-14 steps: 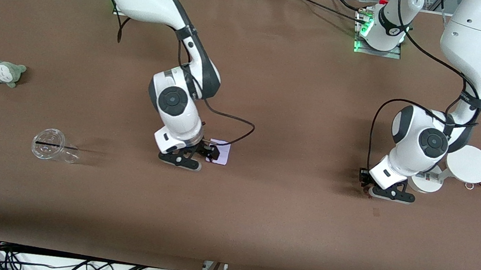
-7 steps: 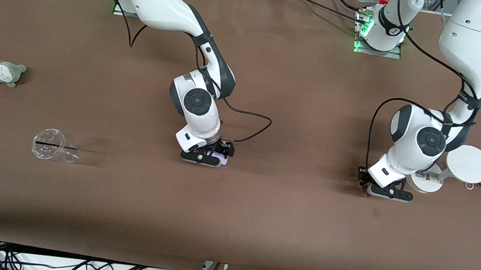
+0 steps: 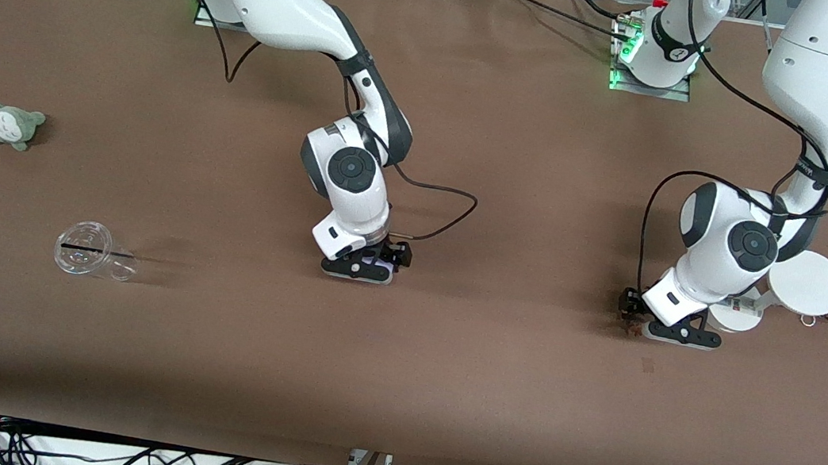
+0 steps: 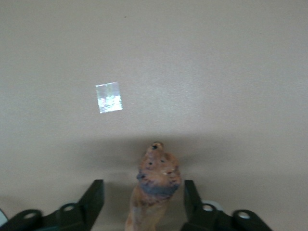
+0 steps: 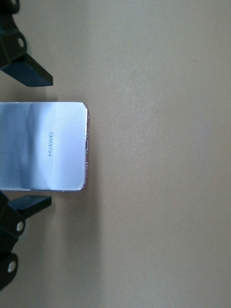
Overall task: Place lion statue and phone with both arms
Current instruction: 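Lower the lion beside the lamp while the right gripper grasps the phone, then open the left gripper and withdraw while the right gripper lifts the phone, then carry the white phone beside the glass cup and lower it with the right gripper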
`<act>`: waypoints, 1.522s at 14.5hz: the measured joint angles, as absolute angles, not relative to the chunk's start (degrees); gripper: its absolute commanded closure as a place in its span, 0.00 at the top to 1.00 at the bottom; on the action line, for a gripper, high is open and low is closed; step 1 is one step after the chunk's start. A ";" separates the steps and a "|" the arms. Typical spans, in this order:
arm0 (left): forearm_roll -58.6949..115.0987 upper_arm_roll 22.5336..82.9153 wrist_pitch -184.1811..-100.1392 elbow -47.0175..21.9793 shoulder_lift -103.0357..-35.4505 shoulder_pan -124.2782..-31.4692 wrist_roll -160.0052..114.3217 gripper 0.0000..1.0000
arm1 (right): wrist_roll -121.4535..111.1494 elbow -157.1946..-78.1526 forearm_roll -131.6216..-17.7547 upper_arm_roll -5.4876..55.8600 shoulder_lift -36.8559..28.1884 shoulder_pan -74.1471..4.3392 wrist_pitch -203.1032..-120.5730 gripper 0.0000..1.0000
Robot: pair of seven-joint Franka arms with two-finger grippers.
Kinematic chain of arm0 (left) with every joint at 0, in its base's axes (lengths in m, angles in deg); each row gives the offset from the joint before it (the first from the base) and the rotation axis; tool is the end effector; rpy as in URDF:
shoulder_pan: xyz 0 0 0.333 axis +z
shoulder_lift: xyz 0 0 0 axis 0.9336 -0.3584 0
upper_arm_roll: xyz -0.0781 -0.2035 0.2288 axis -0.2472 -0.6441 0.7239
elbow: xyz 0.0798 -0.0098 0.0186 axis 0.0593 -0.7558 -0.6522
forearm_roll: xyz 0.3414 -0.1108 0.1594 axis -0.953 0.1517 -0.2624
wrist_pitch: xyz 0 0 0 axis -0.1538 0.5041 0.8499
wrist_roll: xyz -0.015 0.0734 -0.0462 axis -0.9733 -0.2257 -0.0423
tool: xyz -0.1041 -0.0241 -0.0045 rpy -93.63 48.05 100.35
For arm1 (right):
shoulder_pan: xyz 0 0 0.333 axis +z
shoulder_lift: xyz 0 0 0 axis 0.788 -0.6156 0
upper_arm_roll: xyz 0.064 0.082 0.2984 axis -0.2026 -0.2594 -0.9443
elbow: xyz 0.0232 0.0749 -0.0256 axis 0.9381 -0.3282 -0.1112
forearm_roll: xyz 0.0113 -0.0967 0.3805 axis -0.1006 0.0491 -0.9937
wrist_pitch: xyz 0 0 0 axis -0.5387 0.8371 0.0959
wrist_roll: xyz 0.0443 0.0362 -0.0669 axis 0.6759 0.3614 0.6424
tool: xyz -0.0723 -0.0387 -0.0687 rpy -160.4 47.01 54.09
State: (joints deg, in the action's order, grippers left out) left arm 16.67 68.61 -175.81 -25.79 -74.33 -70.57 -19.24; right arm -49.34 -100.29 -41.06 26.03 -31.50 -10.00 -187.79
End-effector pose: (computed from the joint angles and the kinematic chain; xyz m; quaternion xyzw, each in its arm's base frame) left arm 0.6261 -0.0430 0.2078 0.9978 -0.0244 0.0617 0.0018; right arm 0.5921 0.4465 0.1843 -0.9959 0.0275 -0.0786 0.0339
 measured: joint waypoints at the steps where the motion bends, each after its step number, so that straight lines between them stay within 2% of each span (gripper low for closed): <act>1: 16.67 68.61 -175.82 -25.74 -74.30 -70.45 -19.24 1.00 | -49.34 -100.29 -40.92 26.03 -31.81 -9.93 -188.02 1.00; 3: 16.67 68.55 -175.81 -25.58 -74.06 -70.43 -19.25 1.00 | -49.34 -100.29 -40.84 26.03 -32.41 -9.80 -188.60 1.00; 4: 16.67 68.43 -175.40 -25.45 -73.59 -70.42 -19.24 1.00 | -49.34 -100.29 -40.83 26.03 -32.59 -9.77 -188.79 0.93; 7: 16.67 67.38 -169.12 -24.33 -69.70 -70.42 -19.27 1.00 | -49.31 -100.27 -40.79 26.05 -32.70 -9.76 -188.99 0.38; 8: 16.67 67.05 -165.38 -23.52 -67.59 -70.43 -19.27 1.00 | -49.15 -100.27 -40.67 26.07 -32.71 -9.76 -188.99 0.27; 12: 16.67 65.73 -148.58 -17.85 -59.50 -70.52 -19.27 1.00 | -46.88 -99.88 -40.22 27.37 -32.59 -9.96 -188.53 0.25; 14: 16.67 65.47 -141.40 -14.34 -56.95 -70.55 -19.27 1.00 | -45.11 -99.19 -40.22 28.74 -31.60 -11.85 -184.93 0.25; 19: 16.67 65.55 -129.16 -6.86 -52.74 -70.46 -19.27 1.00 | -34.92 -98.71 -40.23 29.31 -26.02 -22.76 -174.72 0.25; 22: 16.67 66.03 -124.20 -1.49 -51.85 -69.92 -16.96 1.00 | -28.75 -99.41 -40.23 29.28 -24.89 -28.99 -171.72 0.25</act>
